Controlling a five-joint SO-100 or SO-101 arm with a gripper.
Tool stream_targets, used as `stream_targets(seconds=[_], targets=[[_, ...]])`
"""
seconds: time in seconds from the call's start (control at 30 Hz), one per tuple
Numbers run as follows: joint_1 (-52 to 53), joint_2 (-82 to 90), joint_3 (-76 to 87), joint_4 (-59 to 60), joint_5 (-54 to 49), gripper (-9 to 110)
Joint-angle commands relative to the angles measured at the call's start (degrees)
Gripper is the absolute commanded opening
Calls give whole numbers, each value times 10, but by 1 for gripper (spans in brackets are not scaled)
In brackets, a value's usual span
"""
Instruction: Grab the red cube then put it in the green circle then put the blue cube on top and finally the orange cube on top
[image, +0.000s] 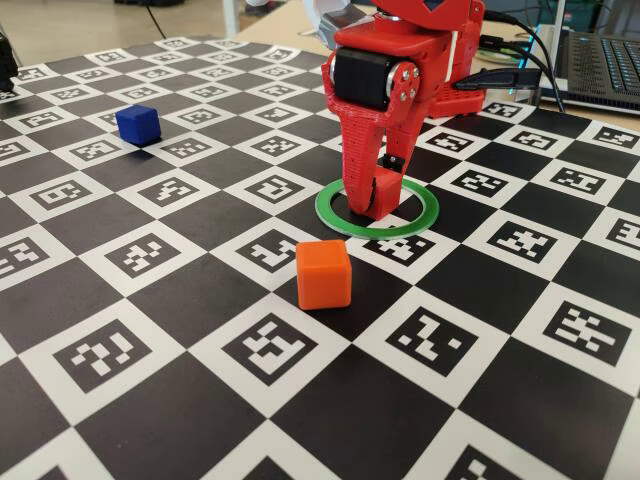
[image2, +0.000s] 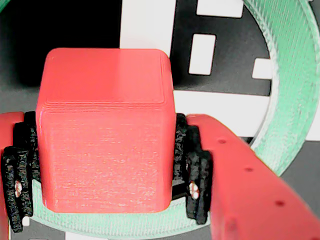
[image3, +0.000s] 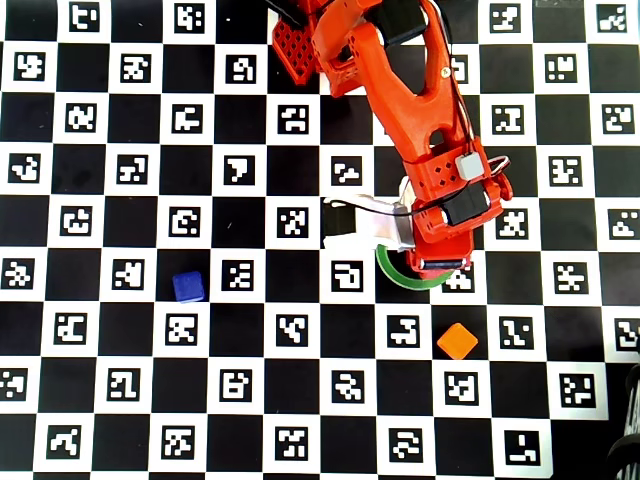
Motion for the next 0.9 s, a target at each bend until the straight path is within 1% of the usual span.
stream_targets(seconds=[0.0, 0.17, 0.5, 0.87], targets=[[-10, 8, 1, 13, 10, 13], [-11, 8, -8, 29, 3, 23], [-1, 17, -58, 91, 0, 34], [33, 53, -199, 221, -25, 39]])
